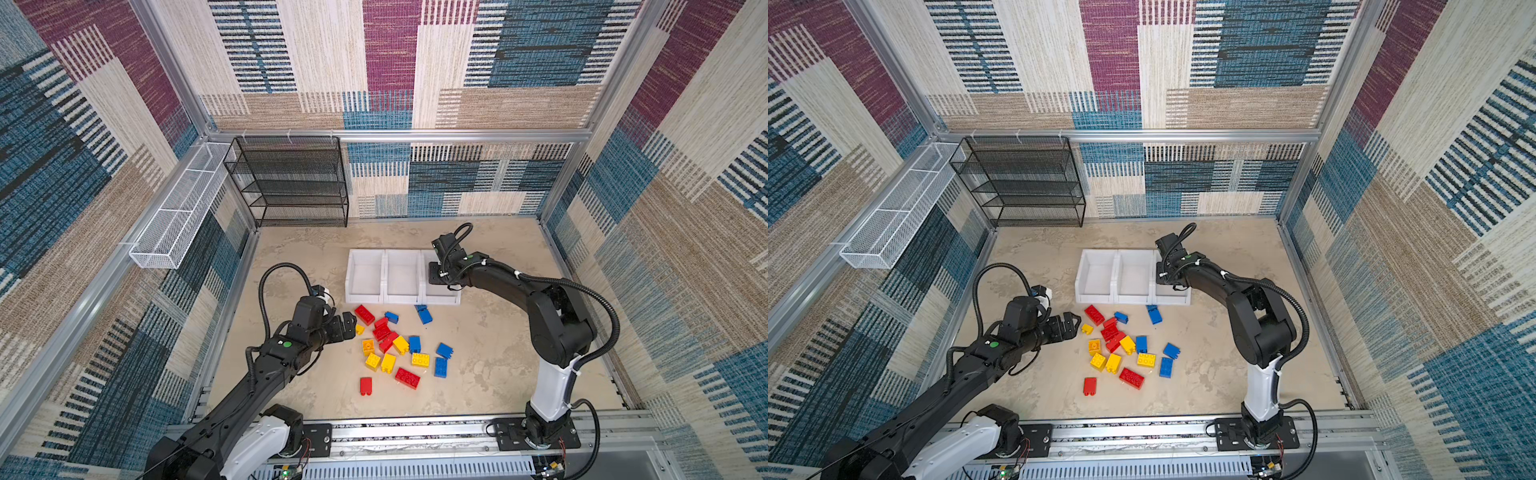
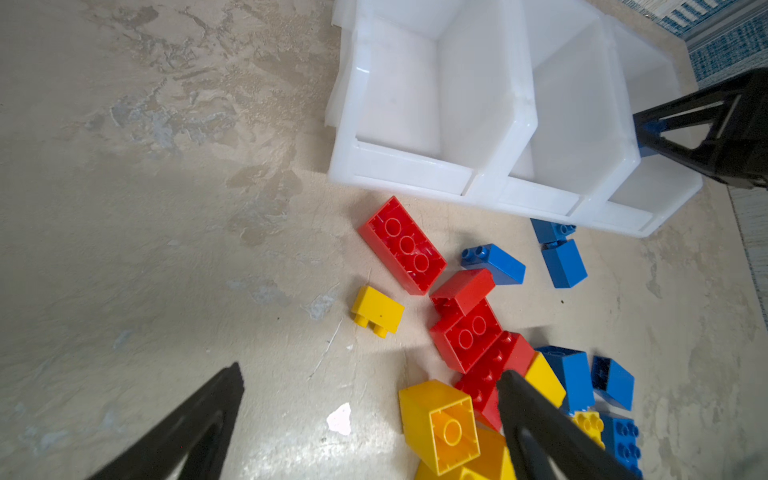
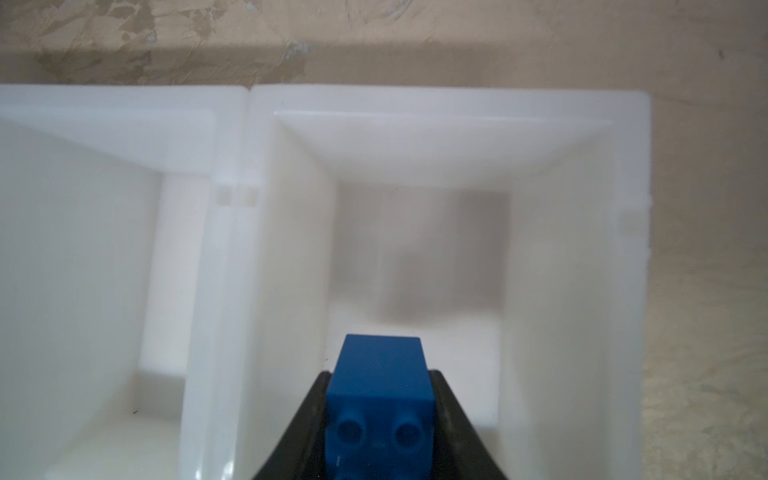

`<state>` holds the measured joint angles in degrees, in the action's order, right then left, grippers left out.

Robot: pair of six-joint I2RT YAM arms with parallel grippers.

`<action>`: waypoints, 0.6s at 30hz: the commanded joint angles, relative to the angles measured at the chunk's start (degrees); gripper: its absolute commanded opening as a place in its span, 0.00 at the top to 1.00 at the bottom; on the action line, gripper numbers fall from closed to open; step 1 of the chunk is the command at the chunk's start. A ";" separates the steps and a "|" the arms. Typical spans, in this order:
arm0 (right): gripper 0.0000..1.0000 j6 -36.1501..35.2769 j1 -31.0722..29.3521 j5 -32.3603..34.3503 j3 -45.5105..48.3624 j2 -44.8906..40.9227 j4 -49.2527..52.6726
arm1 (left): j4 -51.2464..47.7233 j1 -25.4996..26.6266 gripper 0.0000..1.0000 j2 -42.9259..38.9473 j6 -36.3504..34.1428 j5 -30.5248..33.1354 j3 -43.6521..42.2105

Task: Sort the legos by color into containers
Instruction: 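Carry the blue brick into the bin compartment farthest from the left arm and release it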

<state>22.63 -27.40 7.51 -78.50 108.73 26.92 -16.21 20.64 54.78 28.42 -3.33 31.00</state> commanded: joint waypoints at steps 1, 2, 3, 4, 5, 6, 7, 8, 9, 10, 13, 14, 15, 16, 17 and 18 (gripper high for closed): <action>0.67 -0.15 0.00 -0.12 -0.69 0.21 -0.90 | 0.35 -0.01 0.02 0.06 1.03 -0.36 -0.07; 0.66 -0.19 0.06 -0.13 -0.78 0.33 -0.73 | 0.30 -0.02 0.02 0.01 1.09 -0.36 -0.06; 0.63 -0.10 0.06 -0.13 -0.86 0.43 -0.64 | 0.31 0.01 0.02 0.06 1.19 -0.36 -0.15; 0.60 -0.11 0.06 -0.04 -0.95 0.44 -0.46 | 0.35 0.01 0.02 -0.01 1.13 -0.44 -0.23; 0.57 -0.11 0.06 0.05 -0.96 0.42 -0.38 | 0.31 -0.03 0.02 -0.01 1.15 -0.45 -0.20; 0.54 -0.04 0.05 0.13 -1.04 0.35 -0.32 | 0.31 -0.04 0.02 -0.02 1.15 -0.53 -0.20; 0.52 0.00 0.05 0.22 -1.04 0.22 -0.29 | 0.31 0.07 0.02 -0.03 1.19 -0.62 -0.24; 0.52 -0.06 0.05 0.28 -1.04 0.17 -0.20 | 0.36 0.09 0.02 -0.03 1.23 -0.62 -0.29; 0.52 -0.09 0.02 0.23 -1.02 0.09 -0.20 | 0.28 0.10 0.02 0.01 1.19 -0.71 -0.33; 0.52 -0.09 0.06 0.24 -1.13 0.00 -0.07 | 0.36 0.10 0.02 -0.12 1.13 -0.79 -0.34; 0.51 -0.02 0.06 0.53 -1.29 -0.38 0.23 | 0.28 0.14 0.02 -0.22 1.16 -1.13 -0.41; 0.51 0.02 0.01 0.51 -1.37 -0.65 0.39 | 0.14 0.19 0.02 -0.30 1.10 -1.30 -0.44; 0.50 0.00 0.01 0.62 -1.46 -1.02 0.50 | 0.02 0.24 0.02 -0.30 1.11 -1.36 -0.42; 0.50 0.00 0.06 0.66 -1.56 -1.46 0.63 | -0.12 0.31 0.02 -0.38 1.11 -1.46 -0.48; 0.50 0.02 0.07 0.83 -1.75 -2.00 0.80 | -0.32 0.43 0.03 -0.52 1.11 -1.50 -0.44; 0.49 -0.04 -0.01 1.10 -1.96 -2.56 1.10 | -0.60 0.56 0.04 -0.63 1.19 -1.59 -0.36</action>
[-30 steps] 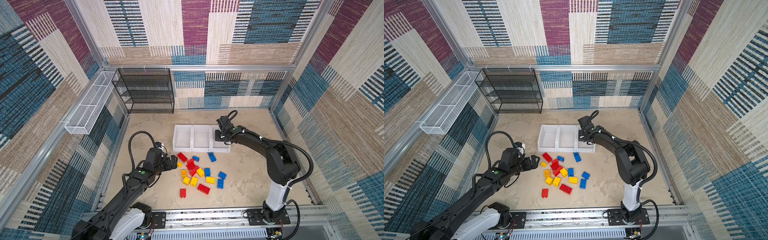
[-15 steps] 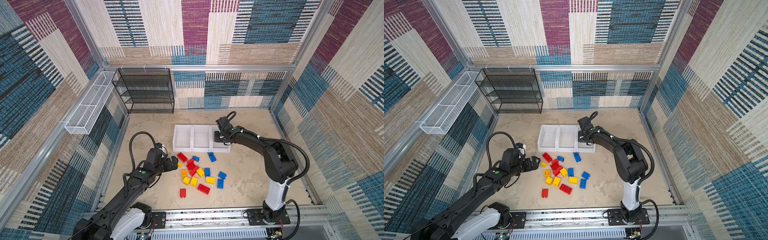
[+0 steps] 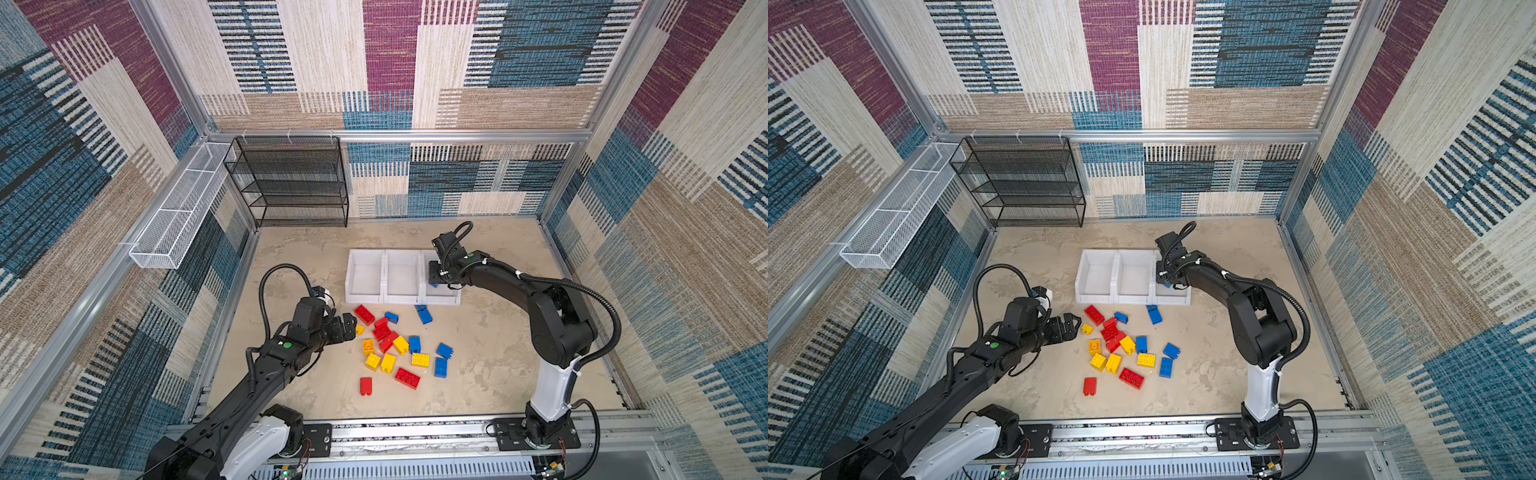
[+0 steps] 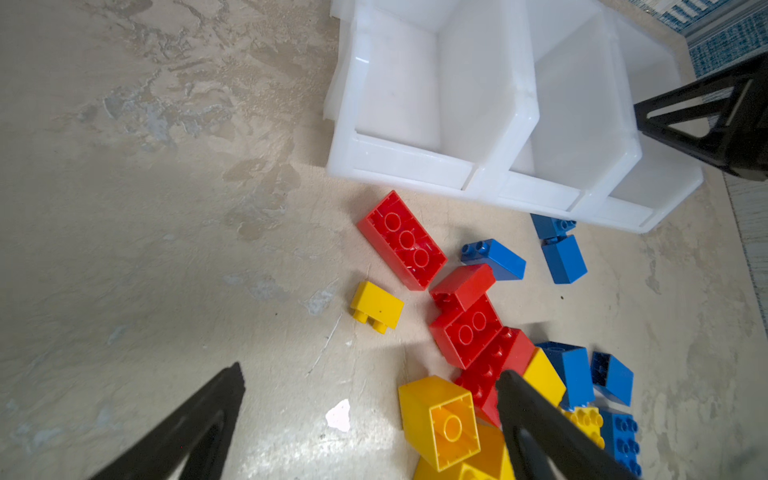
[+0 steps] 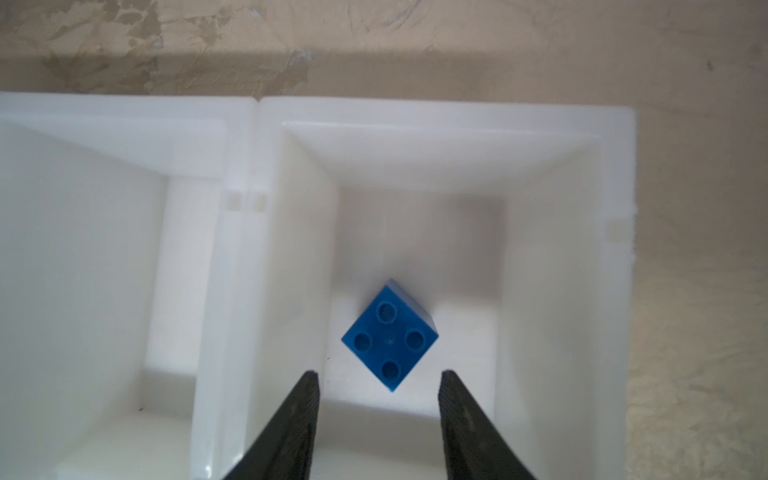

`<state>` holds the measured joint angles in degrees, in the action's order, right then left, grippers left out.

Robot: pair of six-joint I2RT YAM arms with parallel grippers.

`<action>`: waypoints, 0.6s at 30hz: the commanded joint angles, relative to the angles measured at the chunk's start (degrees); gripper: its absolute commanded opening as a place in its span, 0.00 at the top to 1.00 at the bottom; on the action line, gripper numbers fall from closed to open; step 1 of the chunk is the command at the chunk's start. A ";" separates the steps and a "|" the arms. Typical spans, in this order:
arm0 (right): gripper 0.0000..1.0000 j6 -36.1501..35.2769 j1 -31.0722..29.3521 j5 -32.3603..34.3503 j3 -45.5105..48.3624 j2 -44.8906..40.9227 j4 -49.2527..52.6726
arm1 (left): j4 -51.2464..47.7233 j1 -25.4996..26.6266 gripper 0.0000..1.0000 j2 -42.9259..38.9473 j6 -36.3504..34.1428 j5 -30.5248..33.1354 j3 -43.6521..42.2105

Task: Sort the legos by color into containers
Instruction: 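Carry the blue brick into the bin compartment farthest from the left arm and release it, then grasp a yellow brick with the left gripper while the right gripper withdraws from the bin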

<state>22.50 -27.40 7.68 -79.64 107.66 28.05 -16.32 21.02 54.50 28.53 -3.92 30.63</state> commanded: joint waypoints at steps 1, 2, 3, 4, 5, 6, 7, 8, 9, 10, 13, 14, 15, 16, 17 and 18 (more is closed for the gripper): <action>0.49 0.08 0.12 1.07 -1.05 -2.01 0.22 | -0.80 0.38 0.05 -0.43 1.16 -1.00 0.04; 0.49 -0.02 0.05 1.24 -1.20 -2.58 0.55 | -1.20 0.61 0.06 -0.51 1.33 -0.98 0.04; 0.49 -0.17 0.03 1.33 -1.30 -3.44 0.75 | -1.64 1.01 0.06 -0.57 1.45 -1.08 0.13; 0.49 -0.12 0.05 1.37 -1.23 -4.09 0.94 | -2.03 1.47 0.07 -0.72 1.66 -1.17 0.10; 0.49 -0.18 0.05 1.38 -1.06 -4.96 1.11 | -2.49 2.11 0.07 -0.84 1.85 -1.17 0.13; 0.49 0.03 -0.02 1.37 -0.79 -5.93 1.16 | -3.27 2.96 0.08 -0.91 2.04 -1.09 0.11; 0.49 0.22 0.03 1.28 -0.31 -6.78 1.23 | -3.90 3.73 0.08 -0.97 2.21 -0.85 0.08; 0.49 0.57 0.06 1.12 0.50 -7.82 1.17 | -4.58 4.78 0.09 -0.97 2.47 -0.61 -0.02; 0.48 0.90 0.05 0.94 1.51 -8.95 1.00 | -5.06 5.82 0.09 -0.73 2.71 -0.27 -0.22; 0.48 1.29 0.06 0.75 2.39 -10.01 0.82 | -5.30 6.68 0.10 -0.57 3.00 -0.06 -0.45; 0.48 2.45 0.03 0.40 5.63 -13.33 0.36 | -5.38 9.59 0.13 0.93 3.96 0.05 -0.88; 0.48 2.77 0.06 0.18 6.65 -14.34 0.29 | -5.34 10.59 0.14 1.83 4.32 0.18 -0.69; 0.48 2.97 0.06 -0.01 7.53 -15.15 0.19 | -5.31 11.39 0.14 2.68 4.44 0.39 -0.45; 0.49 3.29 0.05 -0.12 8.38 -16.07 0.16 | -5.31 12.20 0.15 3.88 4.40 0.57 -0.04; 0.49 3.36 0.05 -0.12 9.30 -16.74 0.16 | -5.21 12.80 0.16 5.04 4.20 0.74 0.48; 0.49 3.53 0.05 -0.13 9.95 -17.30 0.16 | -5.00 13.30 0.17 6.20 4.01 0.67 0.87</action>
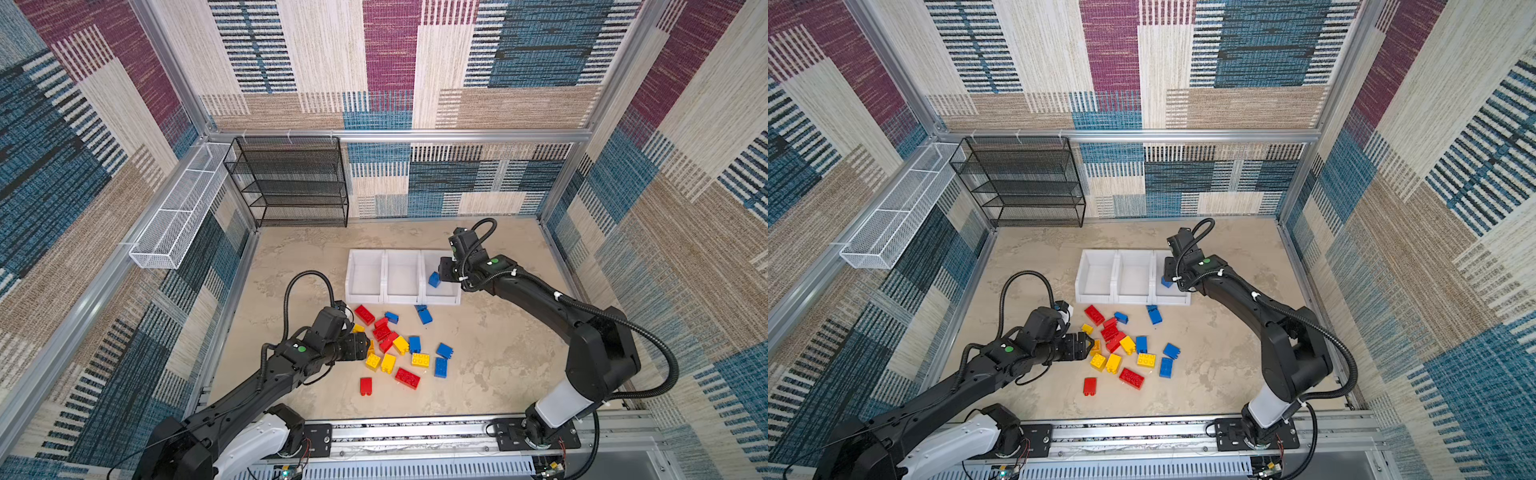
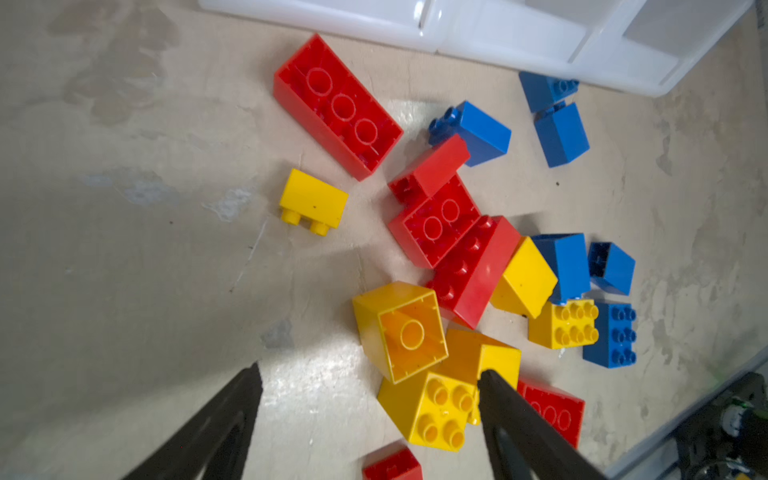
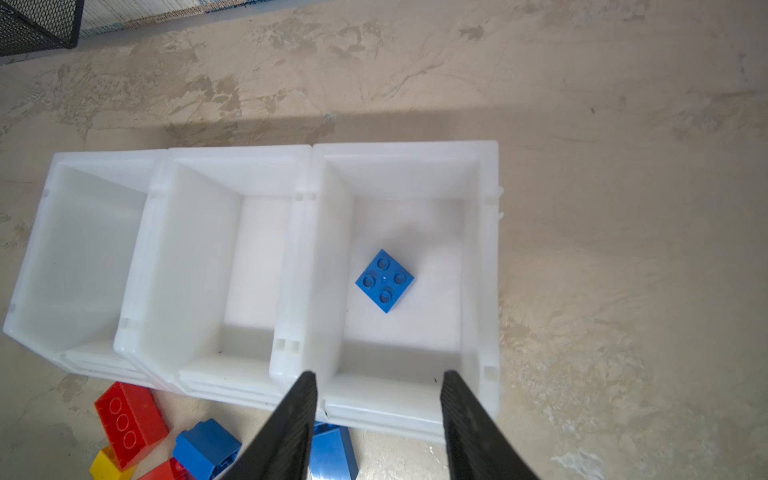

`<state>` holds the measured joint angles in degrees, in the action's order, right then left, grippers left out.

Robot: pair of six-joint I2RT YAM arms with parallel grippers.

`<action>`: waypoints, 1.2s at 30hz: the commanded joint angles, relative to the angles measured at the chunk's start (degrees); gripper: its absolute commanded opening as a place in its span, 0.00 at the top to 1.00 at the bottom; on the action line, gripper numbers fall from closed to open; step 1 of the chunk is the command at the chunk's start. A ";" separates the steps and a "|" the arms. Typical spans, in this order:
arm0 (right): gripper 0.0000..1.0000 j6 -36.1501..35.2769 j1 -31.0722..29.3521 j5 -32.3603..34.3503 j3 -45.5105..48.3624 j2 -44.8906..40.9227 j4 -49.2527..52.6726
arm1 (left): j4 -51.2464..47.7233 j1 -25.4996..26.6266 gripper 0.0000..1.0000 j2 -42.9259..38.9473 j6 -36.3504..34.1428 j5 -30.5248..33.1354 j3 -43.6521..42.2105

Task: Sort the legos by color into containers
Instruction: 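Grasp a yellow brick with the left gripper while the right gripper withdraws from the bin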

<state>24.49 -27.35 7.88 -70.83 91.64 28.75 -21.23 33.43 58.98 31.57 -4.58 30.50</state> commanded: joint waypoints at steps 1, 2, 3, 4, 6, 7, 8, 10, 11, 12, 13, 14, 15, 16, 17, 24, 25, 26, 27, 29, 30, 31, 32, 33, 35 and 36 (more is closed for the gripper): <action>0.49 1.70 0.01 -0.21 1.99 -1.91 -0.54 | 0.24 1.27 0.18 3.07 0.78 1.24 1.67; 0.49 1.89 -0.03 -0.19 2.78 -2.39 -0.61 | 0.60 1.69 0.19 4.45 0.55 1.15 2.35; 0.49 2.14 0.01 -0.17 3.33 -2.75 -0.63 | 0.75 2.06 0.20 5.55 0.44 1.02 2.89; 0.48 2.38 0.01 -0.36 3.90 -3.15 -0.71 | 0.86 2.34 0.21 6.91 0.27 0.98 3.59; 0.49 2.79 0.01 -0.57 4.74 -3.80 -0.96 | 0.90 2.92 0.23 9.06 -0.01 1.06 4.87; 0.48 2.95 0.01 -0.72 5.14 -4.09 -1.06 | 0.84 3.27 0.24 10.25 -0.06 1.07 5.44; 0.49 3.10 0.02 -0.80 5.41 -4.36 -1.15 | 0.85 3.54 0.25 11.22 -0.02 1.15 5.88; 0.49 3.28 -0.06 -0.87 5.66 -4.58 -1.24 | 0.77 4.13 0.27 12.73 0.15 1.36 6.55; 0.49 3.31 -0.03 -0.93 5.76 -4.62 -1.25 | 0.81 4.40 0.28 13.34 0.29 1.70 6.78; 0.49 3.37 -0.05 -1.00 5.87 -4.77 -1.32 | 0.65 4.64 0.29 13.72 0.36 2.05 6.92; 0.49 3.37 0.02 -1.11 6.01 -4.82 -1.36 | 0.42 4.88 0.30 14.29 0.54 2.60 7.22; 0.49 3.37 -0.01 -1.16 6.06 -4.85 -1.42 | 0.25 5.06 0.32 14.83 0.65 2.98 7.45; 0.49 3.37 0.02 -1.20 6.22 -4.85 -1.37 | 0.09 5.17 0.33 15.34 0.56 3.25 7.79; 0.49 3.37 0.02 -1.23 6.30 -4.81 -1.50 | -0.07 5.37 0.34 15.73 0.57 3.43 8.03; 0.49 3.35 -0.04 -1.33 6.40 -4.85 -1.54 | -0.09 5.54 0.35 16.28 0.46 3.61 8.33; 0.49 3.46 0.02 -1.90 6.96 -4.81 -1.86 | -2.04 6.40 0.46 20.65 -0.44 5.11 11.48; 0.49 3.57 0.02 -1.99 7.10 -4.80 -1.93 | -2.49 6.55 0.48 21.11 -0.54 5.49 11.81; 0.49 3.63 0.02 -1.96 7.26 -4.88 -1.99 | -2.79 6.65 0.49 21.51 -0.59 5.75 12.16; 0.49 3.64 0.01 -2.14 7.39 -4.89 -2.03 | -2.93 6.71 0.51 21.84 -0.63 5.96 12.26; 0.49 3.72 0.01 -2.20 7.72 -5.15 -2.15 | -3.09 6.82 0.56 22.25 -0.67 6.12 12.54; 0.49 3.72 0.01 -2.25 7.81 -5.20 -2.21 | -3.21 6.89 0.59 22.31 -0.68 6.16 12.55; 0.49 3.72 0.01 -2.23 8.05 -5.27 -2.21 | -3.23 7.00 0.63 22.32 -0.59 6.24 12.50; 0.49 3.74 0.01 -2.17 8.19 -5.31 -2.28 | -3.33 7.09 0.65 22.27 -0.60 6.41 12.47; 0.49 3.81 -0.01 -2.16 8.32 -5.41 -2.30 | -3.44 7.14 0.67 22.23 -0.51 6.56 12.43; 0.50 3.90 0.02 -2.04 8.51 -5.59 -2.36 | -3.72 7.29 0.68 21.89 -0.52 6.77 12.24; 0.50 3.96 0.02 -2.00 8.60 -5.67 -2.39 | -3.90 7.42 0.69 21.67 -0.55 6.90 12.12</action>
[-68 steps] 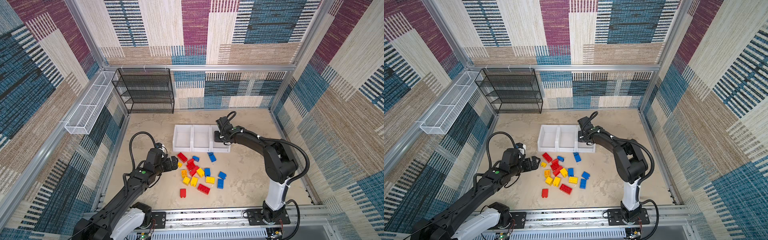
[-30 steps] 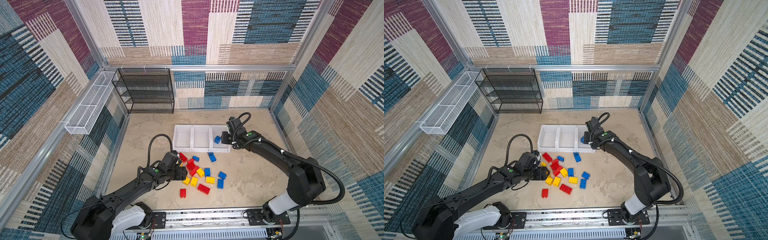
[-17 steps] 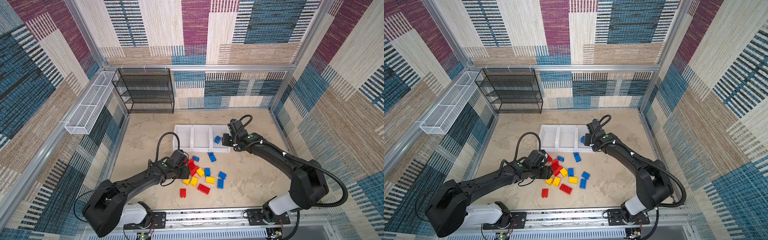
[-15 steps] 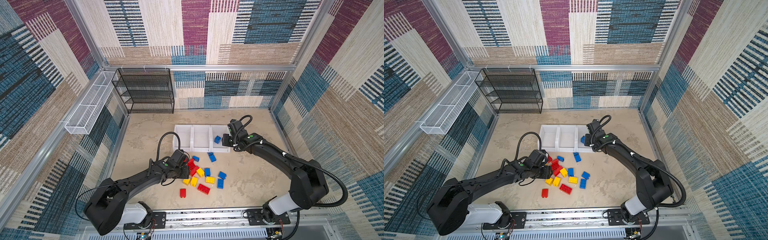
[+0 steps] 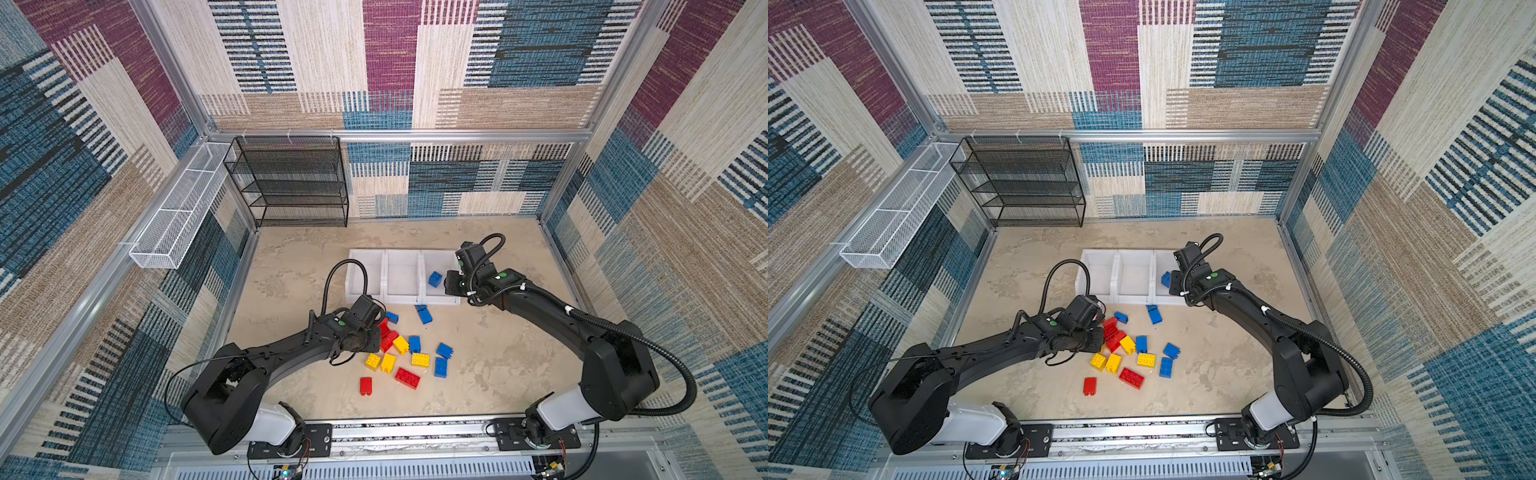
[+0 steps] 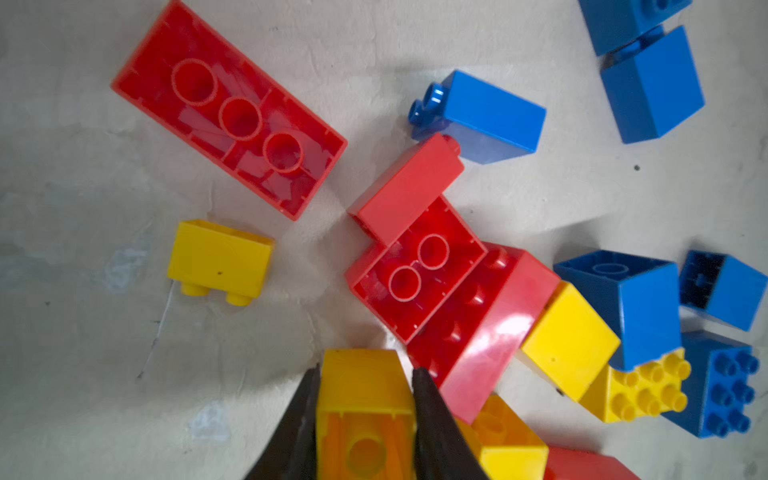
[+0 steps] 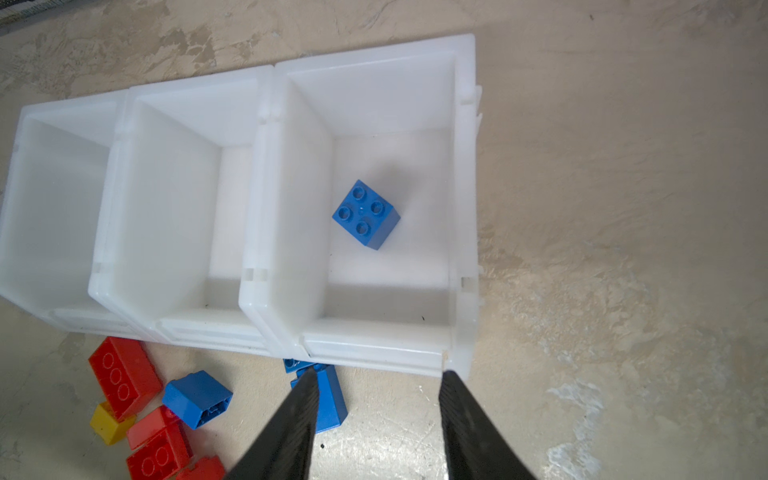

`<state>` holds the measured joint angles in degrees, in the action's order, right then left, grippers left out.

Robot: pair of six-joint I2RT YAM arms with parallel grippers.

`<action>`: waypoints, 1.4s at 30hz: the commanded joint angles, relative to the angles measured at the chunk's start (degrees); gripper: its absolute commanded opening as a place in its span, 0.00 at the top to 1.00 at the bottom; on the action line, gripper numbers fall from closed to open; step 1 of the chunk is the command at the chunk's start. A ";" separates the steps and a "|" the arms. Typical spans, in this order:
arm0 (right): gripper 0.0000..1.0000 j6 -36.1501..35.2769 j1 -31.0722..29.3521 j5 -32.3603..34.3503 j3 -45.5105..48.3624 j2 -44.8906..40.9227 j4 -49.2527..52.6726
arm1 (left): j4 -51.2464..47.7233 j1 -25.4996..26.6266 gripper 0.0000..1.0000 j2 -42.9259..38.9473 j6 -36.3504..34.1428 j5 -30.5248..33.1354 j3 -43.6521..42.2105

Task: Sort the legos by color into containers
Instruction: 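Grasp a yellow brick with the left gripper while the right gripper withdraws from the bin, then lift the yellow brick into the middle bin compartment and release it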

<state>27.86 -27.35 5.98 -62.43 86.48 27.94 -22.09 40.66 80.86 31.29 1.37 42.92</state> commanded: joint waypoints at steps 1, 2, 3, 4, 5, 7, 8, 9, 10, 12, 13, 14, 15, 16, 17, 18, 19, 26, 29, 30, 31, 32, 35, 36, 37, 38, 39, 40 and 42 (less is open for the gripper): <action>0.50 0.58 -0.03 -0.05 0.29 -0.68 -1.58 | -3.20 0.23 0.69 -0.50 -0.26 1.09 -0.43; 0.50 0.55 -0.01 -0.09 0.37 -0.68 -1.62 | -3.38 0.29 0.69 -0.73 -0.33 1.18 -0.62; 0.50 0.53 -0.02 -0.07 0.38 -0.74 -1.51 | -3.49 0.32 0.69 -1.03 -0.40 1.34 -0.77; 0.50 0.64 -0.03 -0.09 0.36 -0.83 -1.49 | -3.94 0.35 0.70 -1.37 -0.35 1.44 -0.94; 0.50 0.63 0.02 -0.09 0.30 -0.88 -1.49 | -4.25 0.35 0.72 -1.65 -0.42 1.45 -0.93; 0.51 0.62 -0.02 0.00 0.32 -1.17 -1.36 | -4.90 0.41 0.73 -2.86 -0.44 1.36 -0.67; 0.51 0.70 -0.05 0.01 0.37 -1.36 -1.40 | -5.11 0.41 0.73 -3.40 -0.52 1.28 -0.43; 0.51 0.71 0.02 0.07 0.34 -1.52 -1.31 | -5.22 0.36 0.73 -4.06 -0.85 1.10 0.02; 0.51 0.71 0.02 0.09 0.30 -1.73 -1.25 | -5.32 0.37 0.73 -4.53 -1.32 0.93 0.75; 0.51 0.80 0.02 0.13 0.19 -2.13 -1.14 | -5.78 0.38 0.73 -4.71 -2.37 0.83 2.98; 0.51 0.88 -0.03 0.12 0.30 -2.41 -1.08 | -5.95 0.36 0.73 -4.53 -3.00 0.67 4.43; 0.51 0.91 -0.03 0.23 0.30 -2.54 -1.01 | -6.12 0.32 0.73 -4.21 -3.59 0.50 5.79; 0.51 0.97 -0.03 0.35 0.40 -2.86 -0.96 | -6.02 0.31 0.73 -3.58 -4.31 0.35 7.39; 0.51 1.02 0.02 0.43 0.54 -3.11 -0.88 | -5.69 0.30 0.73 -2.76 -5.11 0.23 9.09; 0.51 0.98 0.00 0.45 0.66 -3.28 -0.88 | -5.24 0.32 0.73 -1.83 -5.81 0.22 10.60; 0.51 0.99 0.01 0.62 0.81 -3.51 -0.87 | -4.82 0.35 0.73 -0.48 -6.70 0.22 12.51; 0.52 1.04 0.01 0.66 1.01 -3.79 -0.83 | -4.30 0.24 0.73 1.08 -7.66 0.22 14.50; 0.52 2.26 0.00 0.79 3.01 -6.01 -0.60 | -3.91 -0.75 0.72 15.90 -14.79 0.05 31.27; 0.52 3.03 0.00 0.13 4.36 -7.08 -0.63 | -4.15 -1.81 0.71 22.63 -16.91 -1.01 38.18; 0.52 3.25 -0.01 0.00 4.73 -7.49 -0.49 | -4.23 -2.21 0.71 24.84 -17.66 -0.89 40.45; 0.52 3.41 0.02 0.00 5.08 -7.94 -0.31 | -4.67 -2.62 0.71 27.03 -18.17 -0.90 42.74; 0.52 3.51 0.02 0.15 5.36 -8.41 -0.11 | -5.02 -2.93 0.71 28.74 -18.42 -1.09 44.45; 0.52 3.61 0.00 0.78 6.31 -9.73 0.35 | -6.27 -4.07 0.70 33.87 -18.88 -1.63 49.44; 0.52 3.63 -0.01 1.03 6.76 -10.15 0.45 | -6.67 -4.35 0.70 35.31 -18.98 -1.76 50.77; 0.52 3.78 0.02 1.02 7.14 -10.56 0.44 | -6.84 -4.58 0.70 36.51 -19.28 -1.73 51.75; 0.52 3.87 -0.05 0.99 7.55 -10.84 0.37 | -6.97 -4.72 0.70 37.40 -19.36 -1.72 52.44; 0.52 4.04 -0.06 0.90 8.04 -11.13 0.27 | -6.82 -4.90 0.70 38.27 -19.31 -1.80 52.98; 0.52 4.21 0.01 0.75 8.47 -11.32 0.12 | -6.72 -5.07 0.70 39.01 -19.27 -1.96 53.43; 0.52 4.56 -0.03 0.42 9.16 -11.77 0.01 | -6.79 -5.40 0.68 40.09 -19.33 -2.07 54.23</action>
<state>31.27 -27.35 6.24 -53.78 75.37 28.27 -27.94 35.48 119.90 13.80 -0.27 95.94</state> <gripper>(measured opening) 0.477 0.339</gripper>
